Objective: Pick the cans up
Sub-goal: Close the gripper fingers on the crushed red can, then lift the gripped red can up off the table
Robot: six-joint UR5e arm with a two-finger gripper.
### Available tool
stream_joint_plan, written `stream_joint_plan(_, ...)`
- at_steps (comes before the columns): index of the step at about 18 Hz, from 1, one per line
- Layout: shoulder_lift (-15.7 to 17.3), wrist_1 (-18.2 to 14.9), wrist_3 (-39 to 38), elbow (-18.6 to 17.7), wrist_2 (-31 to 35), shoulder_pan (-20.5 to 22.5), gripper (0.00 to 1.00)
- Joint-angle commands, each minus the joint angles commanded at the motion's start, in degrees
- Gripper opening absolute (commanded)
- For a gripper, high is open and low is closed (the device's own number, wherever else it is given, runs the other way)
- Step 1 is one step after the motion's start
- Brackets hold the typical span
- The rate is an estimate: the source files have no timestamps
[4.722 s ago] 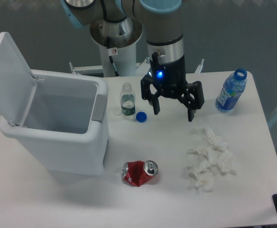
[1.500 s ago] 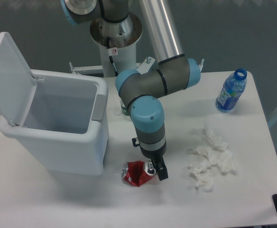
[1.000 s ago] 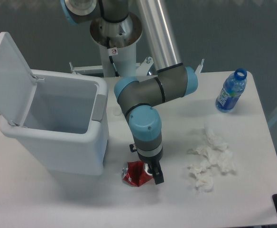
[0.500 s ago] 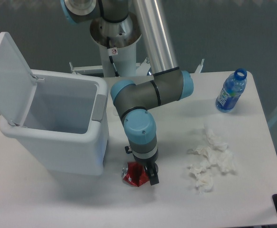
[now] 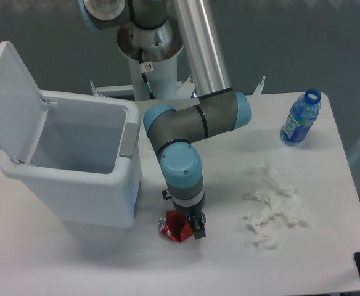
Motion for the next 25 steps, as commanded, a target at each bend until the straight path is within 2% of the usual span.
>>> stream_joint_plan(1, 0.0, 0.0, -0.1, 0.1, 0.0, 0.0, 0.77)
stream_joint_plan(4, 0.0, -0.1, -0.1, 0.1, 0.1, 0.0, 0.66)
stream_joint_plan(15, 0.5, -0.3, -0.3, 0.2, 0.3, 0.1, 0.62)
stream_joint_plan(18, 1.0, -0.3, -1.6, 0.7, 0.2, 0.4, 0.62)
stream_joint_plan(21, 1.1, -0.3, -6.2, 2.5, 0.2, 0.8, 0.62)
stream_joint_plan(25, 3.9, -0.4, -7.0, 3.0, -0.5, 3.8, 0.62)
